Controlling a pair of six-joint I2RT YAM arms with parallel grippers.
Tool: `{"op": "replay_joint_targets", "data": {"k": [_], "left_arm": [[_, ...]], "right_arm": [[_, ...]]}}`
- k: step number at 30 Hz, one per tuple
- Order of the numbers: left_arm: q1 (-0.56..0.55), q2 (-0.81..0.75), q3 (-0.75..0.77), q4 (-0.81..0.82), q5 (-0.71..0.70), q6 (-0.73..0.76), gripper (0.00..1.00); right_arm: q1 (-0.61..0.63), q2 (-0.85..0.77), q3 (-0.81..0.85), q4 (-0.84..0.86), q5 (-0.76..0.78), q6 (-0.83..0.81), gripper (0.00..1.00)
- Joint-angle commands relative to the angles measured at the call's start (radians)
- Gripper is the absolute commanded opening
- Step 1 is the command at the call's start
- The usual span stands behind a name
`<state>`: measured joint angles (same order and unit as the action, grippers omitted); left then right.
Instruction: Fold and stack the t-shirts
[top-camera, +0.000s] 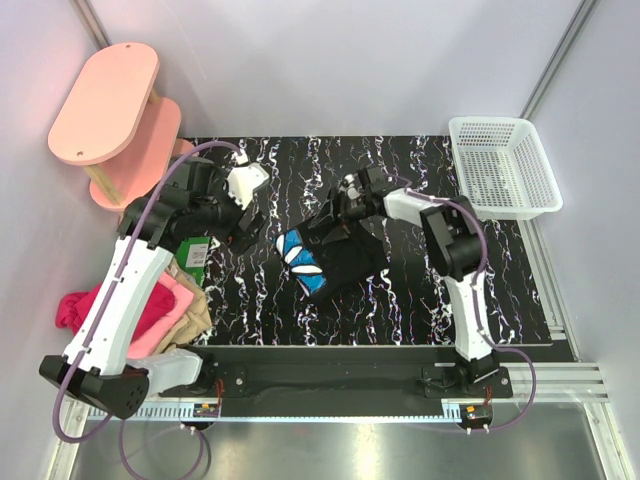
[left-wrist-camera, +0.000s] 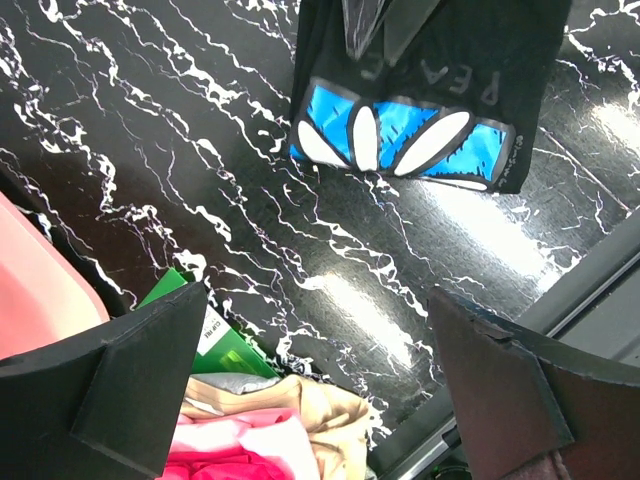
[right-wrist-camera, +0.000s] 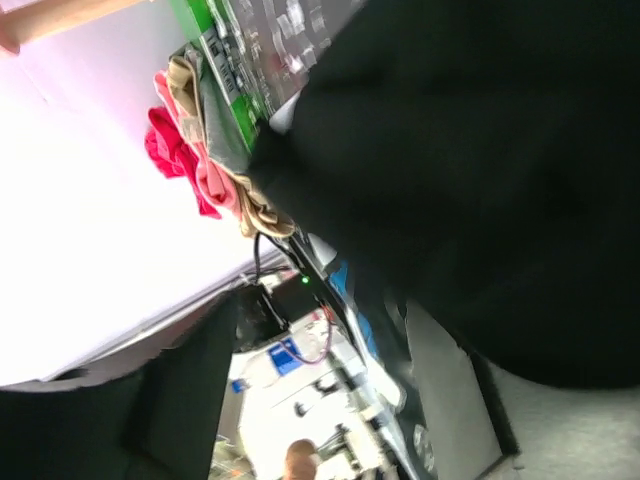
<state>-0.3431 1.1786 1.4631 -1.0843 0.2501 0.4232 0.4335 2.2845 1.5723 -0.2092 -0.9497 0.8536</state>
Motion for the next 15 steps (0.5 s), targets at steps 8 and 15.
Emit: {"op": "replay_joint_targets", "data": {"k": [8,15], "left_arm": [[0.009,0.133,-0.066,0.017,0.101,-0.07,0.99],[0.01,0.389,-0.043,0.015,0.132,-0.178,0.99]], "right_arm": [[-0.153,-0.353,-0.21,-0.134,0.157,-0.203,0.69],[-0.016,-0.413,-0.29,-0.122,0.181,-0.197,0.68]]}}
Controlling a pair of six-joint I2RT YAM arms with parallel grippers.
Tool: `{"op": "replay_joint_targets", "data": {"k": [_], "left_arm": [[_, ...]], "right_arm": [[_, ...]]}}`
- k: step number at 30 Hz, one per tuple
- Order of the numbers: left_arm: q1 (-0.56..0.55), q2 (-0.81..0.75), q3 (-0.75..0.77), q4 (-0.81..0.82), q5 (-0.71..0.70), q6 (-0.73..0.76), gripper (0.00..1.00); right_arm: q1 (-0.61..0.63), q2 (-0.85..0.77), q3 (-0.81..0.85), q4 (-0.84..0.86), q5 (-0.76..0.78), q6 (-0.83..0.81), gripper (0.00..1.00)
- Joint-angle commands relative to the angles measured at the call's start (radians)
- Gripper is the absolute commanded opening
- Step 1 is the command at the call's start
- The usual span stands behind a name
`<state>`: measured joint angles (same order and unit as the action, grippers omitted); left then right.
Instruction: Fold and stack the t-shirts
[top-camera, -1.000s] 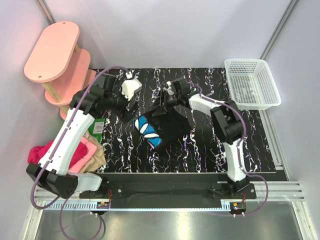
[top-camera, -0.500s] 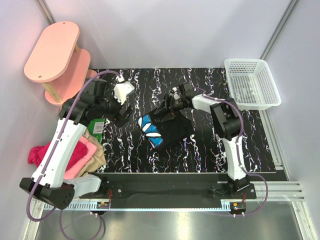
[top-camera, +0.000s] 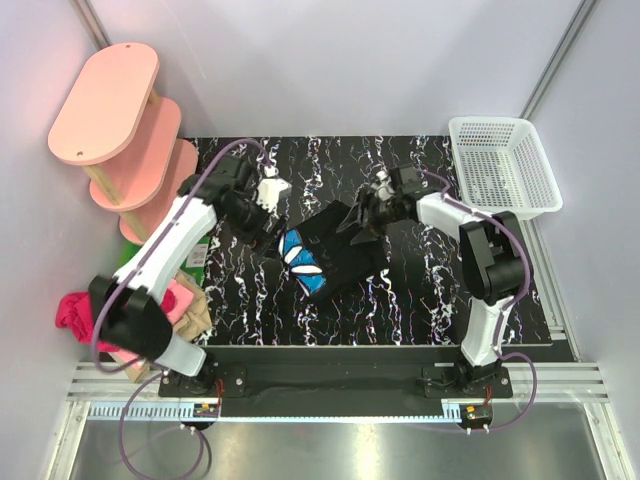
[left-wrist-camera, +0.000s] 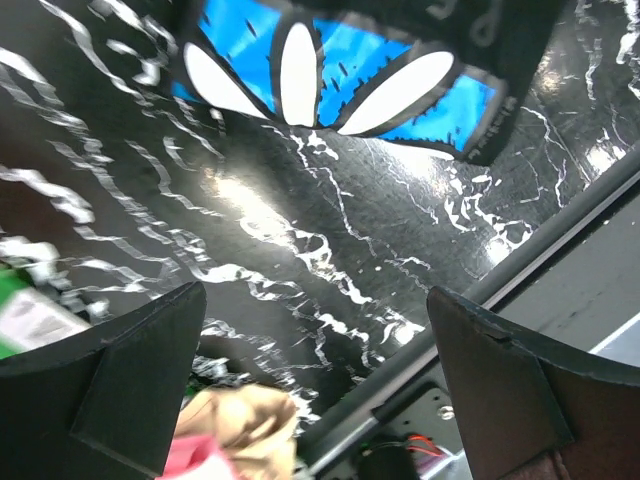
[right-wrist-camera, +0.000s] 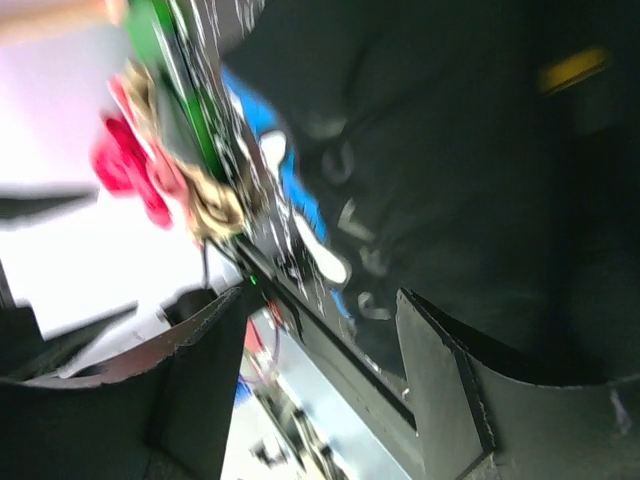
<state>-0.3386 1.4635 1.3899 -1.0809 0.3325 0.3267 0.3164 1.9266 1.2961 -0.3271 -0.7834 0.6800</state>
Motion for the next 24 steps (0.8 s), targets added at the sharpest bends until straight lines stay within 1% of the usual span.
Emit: {"op": "replay_joint_targets", "data": {"k": [1,2,3,6,12,15,17,20,22,24], "left_arm": [[0.006,0.128,0.041,0.015,0.05,-0.092,0.99],[0.007,0.15,0.063,0.018,0.046,-0.115,0.99],[0.009,0.193,0.072,0.027,0.042,-0.124,0.99],[0.013,0.257,0.104,0.027,0.031,-0.138,0.99],[0.021,0.253,0.12,0.07,0.005,-0.117,0.99],[0.021,0.258,0.147,0.087,-0.003,-0.091,0.99],[0.02,0.273,0.191,0.108,-0.02,-0.071,0.99],[0.009,0.36,0.297,0.116,-0.026,-0.048,0.99],[-0.003,0.451,0.368,0.115,-0.038,-0.043,0.99],[-0.026,0.532,0.399,0.115,-0.053,-0.034,0.99]], "right_arm": [[0.116,-0.054,-0.014,-0.004,0.016,-0.022,0.68],[0.139,-0.054,-0.015,-0.006,0.019,-0.017,0.68],[0.147,-0.052,-0.018,0.002,0.022,-0.016,0.68],[0.159,-0.043,-0.035,0.002,0.026,-0.01,0.67],[0.155,-0.049,-0.096,0.002,0.095,-0.01,0.67],[0.156,-0.002,-0.119,0.002,0.093,0.006,0.66],[0.159,0.021,-0.153,0.016,0.084,0.025,0.63],[0.164,-0.003,-0.21,0.06,0.092,0.05,0.63],[0.164,-0.018,-0.224,0.066,0.095,0.056,0.63],[0.164,-0.028,-0.23,0.068,0.098,0.058,0.63]]}}
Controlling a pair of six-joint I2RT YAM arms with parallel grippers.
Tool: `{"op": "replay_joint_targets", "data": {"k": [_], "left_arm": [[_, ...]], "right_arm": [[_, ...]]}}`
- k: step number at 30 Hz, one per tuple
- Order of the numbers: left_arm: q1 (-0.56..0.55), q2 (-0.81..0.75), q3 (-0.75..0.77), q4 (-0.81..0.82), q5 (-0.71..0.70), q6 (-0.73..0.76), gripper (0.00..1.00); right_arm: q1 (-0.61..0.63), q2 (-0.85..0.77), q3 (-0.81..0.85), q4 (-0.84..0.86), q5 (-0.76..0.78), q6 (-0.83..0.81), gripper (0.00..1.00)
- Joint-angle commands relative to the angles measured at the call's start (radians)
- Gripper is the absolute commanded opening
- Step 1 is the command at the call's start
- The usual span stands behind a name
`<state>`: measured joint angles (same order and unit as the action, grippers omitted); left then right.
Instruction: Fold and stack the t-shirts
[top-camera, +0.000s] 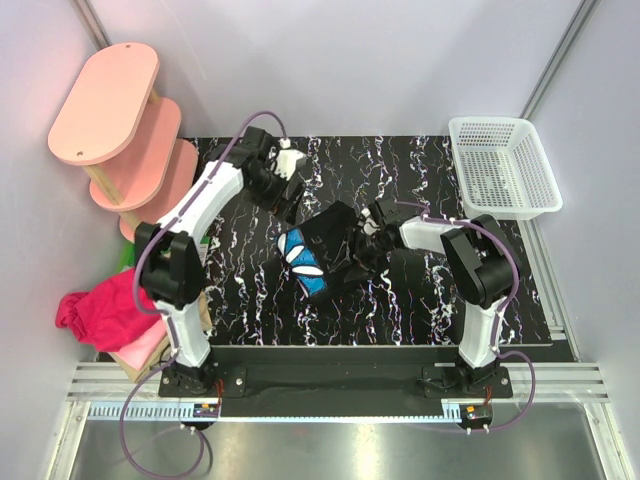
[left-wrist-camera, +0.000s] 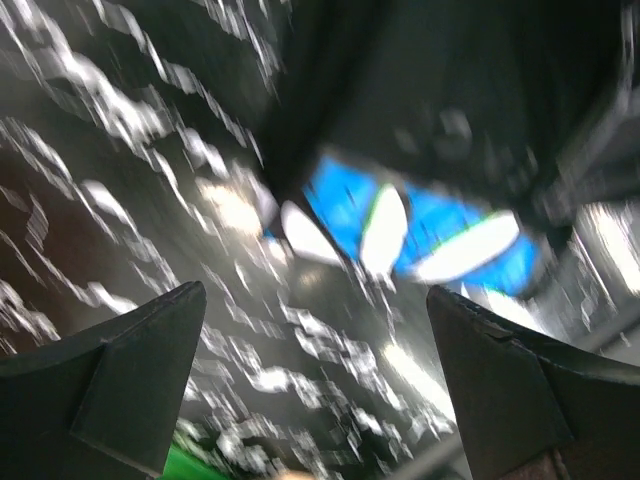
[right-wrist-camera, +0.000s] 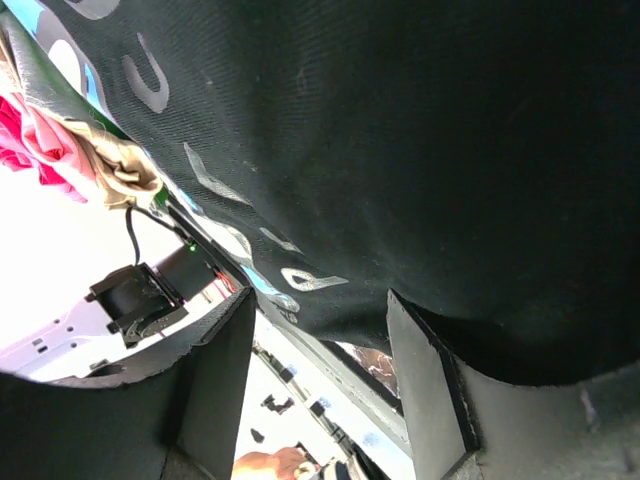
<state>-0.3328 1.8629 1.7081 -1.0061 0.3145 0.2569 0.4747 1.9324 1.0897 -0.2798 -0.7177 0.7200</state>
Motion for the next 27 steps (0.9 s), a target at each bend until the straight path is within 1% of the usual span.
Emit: {"op": "replay_joint_targets", "data": {"k": [1,2,8,12,15,17,19,22,23,27], "left_arm": [[-0.041,0.156,0.1,0.04,-0.047,0.036,0.99],[-0.054,0.197,0.108,0.038,-0.048,0.036,0.99],[-0.071,0.309,0.117,0.044,-0.086,0.031,0.99],[-0.074,0.331,0.102,0.043,-0.101,0.031,0.99],[-0.074,0.3,0.043,0.041,-0.091,0.027,0.99],[-0.075,0.259,0.006,0.041,-0.086,0.025,0.99],[-0.077,0.228,-0.057,0.043,-0.072,0.025,0.99],[-0.084,0.145,-0.137,0.038,-0.057,0.024,0.99],[-0.087,0.127,-0.159,0.038,-0.055,0.024,0.99],[-0.101,0.049,-0.271,0.032,-0.032,0.022,0.99]], "right_arm": [[0.005,-0.041,-0.028,0.022,0.034,0.022,0.63],[0.005,-0.046,-0.03,0.024,0.035,0.024,0.63],[0.005,-0.085,-0.031,0.011,0.044,0.027,0.62],[-0.008,-0.108,-0.008,-0.039,0.066,0.004,0.62],[-0.037,-0.092,0.006,-0.07,0.064,-0.01,0.62],[-0.086,-0.061,0.007,-0.075,0.035,-0.011,0.6],[-0.143,-0.021,0.012,-0.062,-0.027,-0.002,0.59],[-0.174,0.025,0.062,-0.09,0.009,-0.042,0.58],[-0.182,0.037,0.081,-0.125,0.017,-0.056,0.58],[-0.203,0.126,0.182,-0.157,0.015,-0.08,0.58]]}}
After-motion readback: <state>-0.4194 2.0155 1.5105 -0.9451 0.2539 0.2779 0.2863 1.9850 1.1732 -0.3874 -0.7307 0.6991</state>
